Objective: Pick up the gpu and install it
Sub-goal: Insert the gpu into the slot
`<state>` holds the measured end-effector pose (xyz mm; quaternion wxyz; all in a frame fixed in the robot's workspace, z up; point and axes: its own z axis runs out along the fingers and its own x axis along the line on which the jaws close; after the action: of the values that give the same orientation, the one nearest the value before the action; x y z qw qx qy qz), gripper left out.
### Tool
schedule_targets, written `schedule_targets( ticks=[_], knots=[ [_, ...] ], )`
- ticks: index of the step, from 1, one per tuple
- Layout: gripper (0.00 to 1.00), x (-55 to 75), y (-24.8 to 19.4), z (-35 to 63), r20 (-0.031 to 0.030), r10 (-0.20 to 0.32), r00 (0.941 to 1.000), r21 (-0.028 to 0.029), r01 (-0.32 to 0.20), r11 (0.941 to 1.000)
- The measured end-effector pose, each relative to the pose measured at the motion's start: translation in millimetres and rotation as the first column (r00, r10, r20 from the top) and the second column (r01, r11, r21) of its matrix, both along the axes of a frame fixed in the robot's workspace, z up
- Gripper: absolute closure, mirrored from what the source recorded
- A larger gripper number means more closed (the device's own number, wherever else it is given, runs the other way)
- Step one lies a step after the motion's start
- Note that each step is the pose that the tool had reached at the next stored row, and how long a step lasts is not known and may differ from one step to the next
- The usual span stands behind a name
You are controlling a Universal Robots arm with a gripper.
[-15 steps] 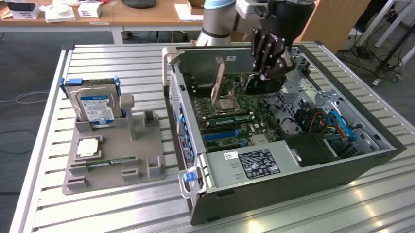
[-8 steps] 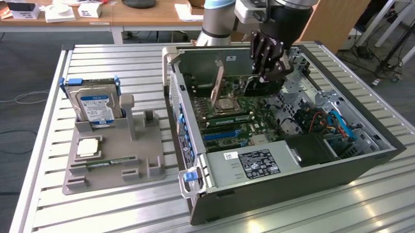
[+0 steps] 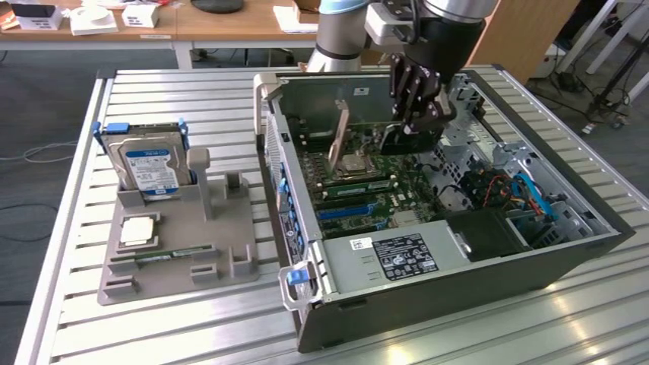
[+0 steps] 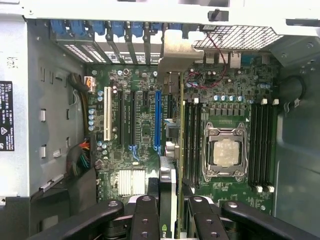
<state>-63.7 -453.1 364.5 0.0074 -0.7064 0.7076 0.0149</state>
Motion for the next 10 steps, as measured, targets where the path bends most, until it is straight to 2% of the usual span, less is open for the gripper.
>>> schedule_targets(
  ticks=[10],
  knots=[
    [0.73, 0.0, 0.0, -9.9, 0.0, 0.0, 1.0, 0.0003, 0.0, 1.0]
  ],
)
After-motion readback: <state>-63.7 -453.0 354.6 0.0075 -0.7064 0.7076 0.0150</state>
